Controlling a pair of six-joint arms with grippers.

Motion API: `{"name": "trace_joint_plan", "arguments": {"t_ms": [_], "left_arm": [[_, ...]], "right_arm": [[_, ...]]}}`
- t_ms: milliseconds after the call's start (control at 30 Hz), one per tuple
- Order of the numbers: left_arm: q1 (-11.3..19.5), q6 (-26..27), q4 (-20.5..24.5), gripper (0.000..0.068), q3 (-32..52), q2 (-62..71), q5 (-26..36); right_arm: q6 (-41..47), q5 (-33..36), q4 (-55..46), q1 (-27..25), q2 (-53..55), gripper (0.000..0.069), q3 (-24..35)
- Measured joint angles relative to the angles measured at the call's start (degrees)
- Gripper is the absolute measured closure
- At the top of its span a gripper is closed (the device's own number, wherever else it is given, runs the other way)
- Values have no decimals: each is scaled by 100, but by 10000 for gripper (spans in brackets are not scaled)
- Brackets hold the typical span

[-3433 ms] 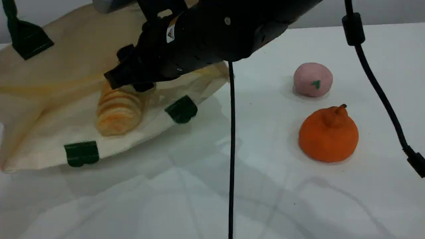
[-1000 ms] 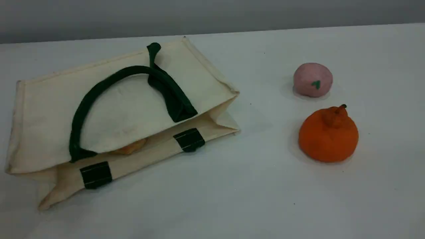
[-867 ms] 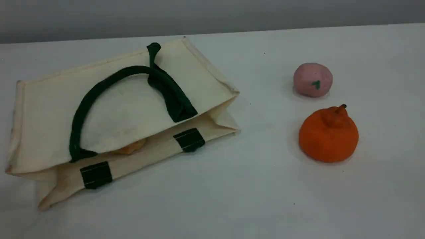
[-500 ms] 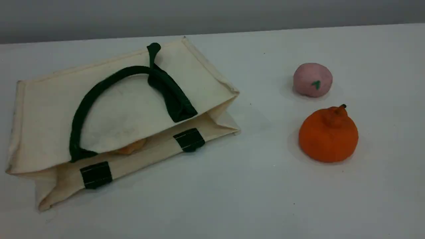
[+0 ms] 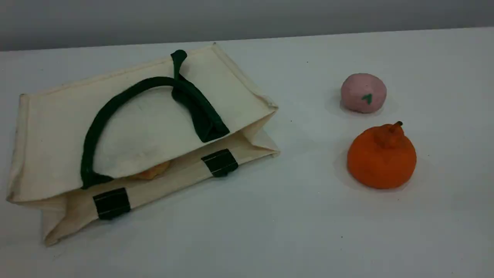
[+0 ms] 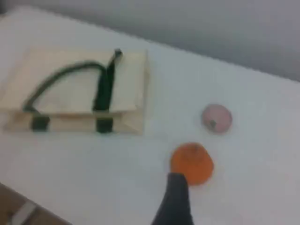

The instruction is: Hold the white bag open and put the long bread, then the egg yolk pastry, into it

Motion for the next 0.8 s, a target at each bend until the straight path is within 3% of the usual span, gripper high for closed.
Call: {"name": "trace_joint_plan", "arguments": {"t_ms": [167,333,500,800], "left_arm": [[0,-68,0,123,640,-81,-21],[0,-68,0,123,1349,-81,-174],[0,-68,20,123,1837,-75,-527],[0,-43,208,123,1838,-75,-826]], "right_arm": [[-129,-527,42,0,0,123,937],[-39,-568,107,0,0,123,1559],[65,-568,110,0,-24,123,1640],[73,-633,94,0,-662,123,1635]]}}
